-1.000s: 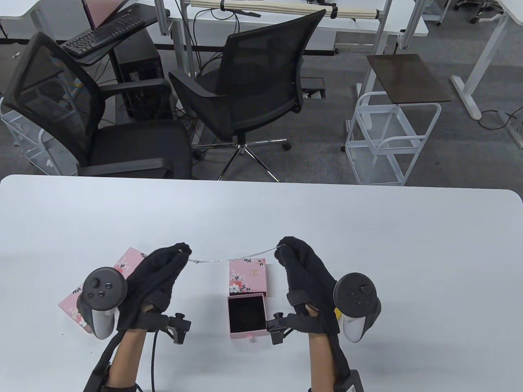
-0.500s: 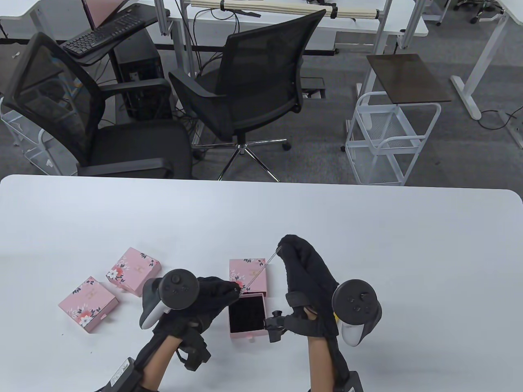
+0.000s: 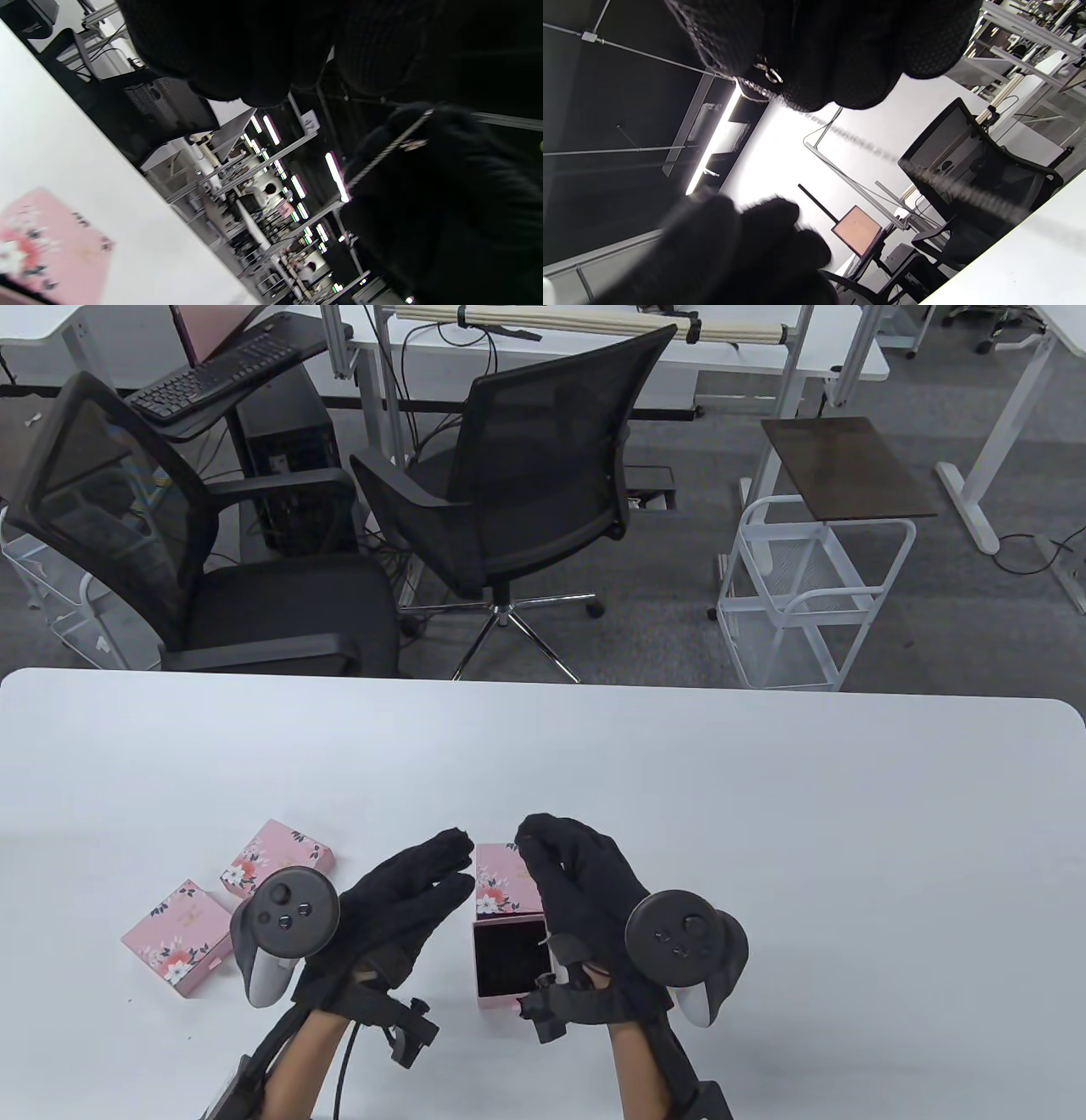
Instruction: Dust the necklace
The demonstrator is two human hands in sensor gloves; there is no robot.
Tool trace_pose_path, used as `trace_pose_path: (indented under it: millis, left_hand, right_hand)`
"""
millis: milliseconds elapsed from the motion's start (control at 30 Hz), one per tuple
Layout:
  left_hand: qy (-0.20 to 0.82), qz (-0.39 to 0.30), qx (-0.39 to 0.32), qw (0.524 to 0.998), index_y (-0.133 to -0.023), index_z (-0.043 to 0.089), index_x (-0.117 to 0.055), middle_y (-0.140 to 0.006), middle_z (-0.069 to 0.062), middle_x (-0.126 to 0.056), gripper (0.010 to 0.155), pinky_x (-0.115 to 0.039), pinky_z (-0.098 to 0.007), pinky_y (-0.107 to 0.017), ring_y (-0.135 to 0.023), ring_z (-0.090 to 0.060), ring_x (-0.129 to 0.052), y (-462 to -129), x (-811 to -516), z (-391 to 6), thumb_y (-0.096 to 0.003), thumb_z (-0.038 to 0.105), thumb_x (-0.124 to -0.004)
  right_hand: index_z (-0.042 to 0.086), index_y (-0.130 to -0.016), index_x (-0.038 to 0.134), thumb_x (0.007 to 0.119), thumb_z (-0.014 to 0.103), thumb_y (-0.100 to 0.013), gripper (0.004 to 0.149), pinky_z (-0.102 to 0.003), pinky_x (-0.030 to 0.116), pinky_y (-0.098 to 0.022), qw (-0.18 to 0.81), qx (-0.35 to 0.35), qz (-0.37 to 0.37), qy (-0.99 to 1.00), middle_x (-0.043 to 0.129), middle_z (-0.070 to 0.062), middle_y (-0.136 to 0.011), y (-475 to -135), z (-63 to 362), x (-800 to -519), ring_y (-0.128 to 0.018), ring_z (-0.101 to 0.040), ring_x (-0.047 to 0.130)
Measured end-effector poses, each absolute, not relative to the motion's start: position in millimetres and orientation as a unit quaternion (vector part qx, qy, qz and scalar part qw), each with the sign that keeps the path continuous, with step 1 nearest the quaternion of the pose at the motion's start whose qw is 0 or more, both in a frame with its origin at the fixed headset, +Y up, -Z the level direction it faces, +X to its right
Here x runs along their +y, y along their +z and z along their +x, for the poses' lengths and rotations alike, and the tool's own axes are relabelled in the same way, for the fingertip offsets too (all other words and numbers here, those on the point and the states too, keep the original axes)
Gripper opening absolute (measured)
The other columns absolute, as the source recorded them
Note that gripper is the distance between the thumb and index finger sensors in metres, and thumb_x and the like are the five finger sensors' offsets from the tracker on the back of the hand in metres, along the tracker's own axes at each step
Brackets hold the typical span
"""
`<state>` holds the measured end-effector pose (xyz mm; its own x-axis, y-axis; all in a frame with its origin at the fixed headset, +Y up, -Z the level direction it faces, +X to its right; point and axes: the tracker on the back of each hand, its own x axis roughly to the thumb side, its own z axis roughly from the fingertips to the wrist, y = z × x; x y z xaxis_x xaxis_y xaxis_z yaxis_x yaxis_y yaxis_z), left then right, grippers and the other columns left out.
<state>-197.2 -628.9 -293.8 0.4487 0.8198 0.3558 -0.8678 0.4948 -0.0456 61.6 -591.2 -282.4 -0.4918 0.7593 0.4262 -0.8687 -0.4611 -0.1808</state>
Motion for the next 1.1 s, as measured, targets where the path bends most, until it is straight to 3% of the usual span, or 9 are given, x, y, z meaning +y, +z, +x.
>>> trace_pose_path:
  millis: [200,367,500,833,1100]
  left_hand:
    - [0.477,0.088,-0.181,0.855,-0.106,0.020,-0.077,-0.100,-0.008,-0.092,0.057,-0.082,-0.047,-0.062,-0.088,-0.029,-0.090,-281,-617,-188,-0.0576,0.049,-0.084]
    - [0.475,0.077,-0.172,0.859,-0.095,0.021,-0.088,-0.082,-0.004,-0.105,0.046,-0.088,-0.042,-0.051,-0.072,-0.022,-0.102,-283,-616,-193,-0.0571,0.046,-0.086]
    - [0.487,0.066,-0.177,0.853,-0.089,0.021,-0.093,-0.073,-0.001,-0.109,0.039,-0.090,-0.040,-0.045,-0.064,-0.020,-0.104,-284,-615,-195,-0.0573,0.043,-0.086]
    - [0.496,0.019,-0.203,0.844,-0.093,0.020,-0.092,-0.076,-0.003,-0.105,0.040,-0.087,-0.041,-0.048,-0.067,-0.021,-0.101,-284,-611,-195,-0.0591,0.041,-0.084]
    - [0.519,-0.001,-0.206,0.830,-0.092,0.021,-0.093,-0.075,-0.002,-0.106,0.039,-0.087,-0.041,-0.048,-0.066,-0.020,-0.100,-285,-611,-199,-0.0587,0.042,-0.085]
  right_hand:
    - [0.017,-0.097,0.079,0.075,0.033,-0.066,0.035,-0.064,0.062,-0.067,0.450,-0.160,0.181,0.860,0.077,-0.023,-0.098,-279,44,-590,-0.083,-0.049,0.078]
    - [0.018,-0.097,0.078,0.074,0.033,-0.066,0.035,-0.063,0.062,-0.067,0.408,-0.182,0.196,0.873,0.077,-0.023,-0.099,-274,29,-589,-0.084,-0.049,0.077]
    - [0.018,-0.097,0.078,0.074,0.033,-0.066,0.035,-0.063,0.062,-0.067,0.432,-0.166,0.201,0.863,0.077,-0.023,-0.099,-274,29,-590,-0.084,-0.049,0.077]
    - [0.017,-0.097,0.079,0.075,0.032,-0.066,0.035,-0.063,0.063,-0.067,0.375,-0.192,0.189,0.887,0.077,-0.023,-0.099,-273,34,-586,-0.083,-0.049,0.077]
    - [0.017,-0.099,0.077,0.073,0.031,-0.066,0.036,-0.063,0.062,-0.067,0.393,-0.158,0.186,0.886,0.076,-0.023,-0.100,-282,38,-594,-0.084,-0.049,0.077]
